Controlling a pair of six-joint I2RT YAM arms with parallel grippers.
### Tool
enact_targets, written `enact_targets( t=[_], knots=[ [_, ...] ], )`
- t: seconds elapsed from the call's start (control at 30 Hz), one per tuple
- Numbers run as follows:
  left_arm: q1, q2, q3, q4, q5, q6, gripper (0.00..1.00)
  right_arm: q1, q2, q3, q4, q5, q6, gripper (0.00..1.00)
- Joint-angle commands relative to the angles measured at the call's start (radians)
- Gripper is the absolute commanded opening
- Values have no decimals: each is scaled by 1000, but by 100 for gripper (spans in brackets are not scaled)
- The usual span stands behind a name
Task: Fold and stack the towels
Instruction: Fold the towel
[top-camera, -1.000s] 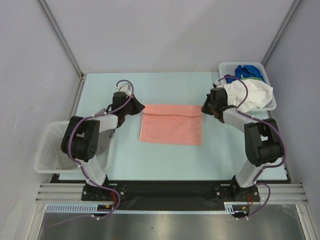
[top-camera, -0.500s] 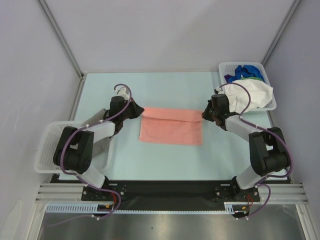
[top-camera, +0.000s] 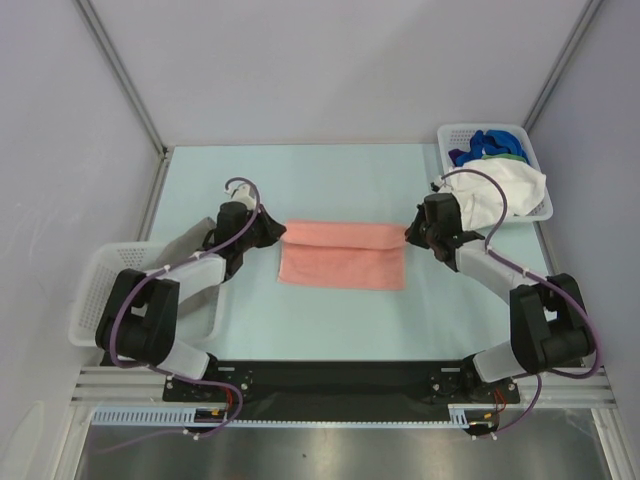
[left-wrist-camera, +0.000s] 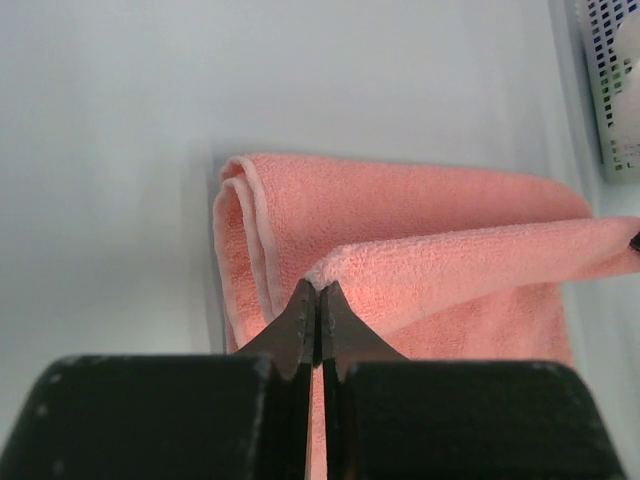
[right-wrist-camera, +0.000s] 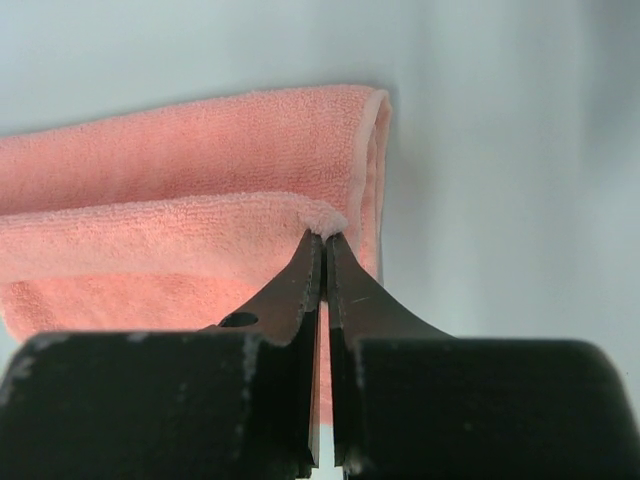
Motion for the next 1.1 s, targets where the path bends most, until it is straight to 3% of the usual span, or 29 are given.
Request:
enact_targets(
  t=[0.0,1.07],
  knots=[
    [-6,-63,-13,3,-34,24,0,-2,-51,-24,-18,44,4,0],
    [-20,-149,-159,26,-38,32,0,45,-142,-157,-3,39,30,0]
  ],
)
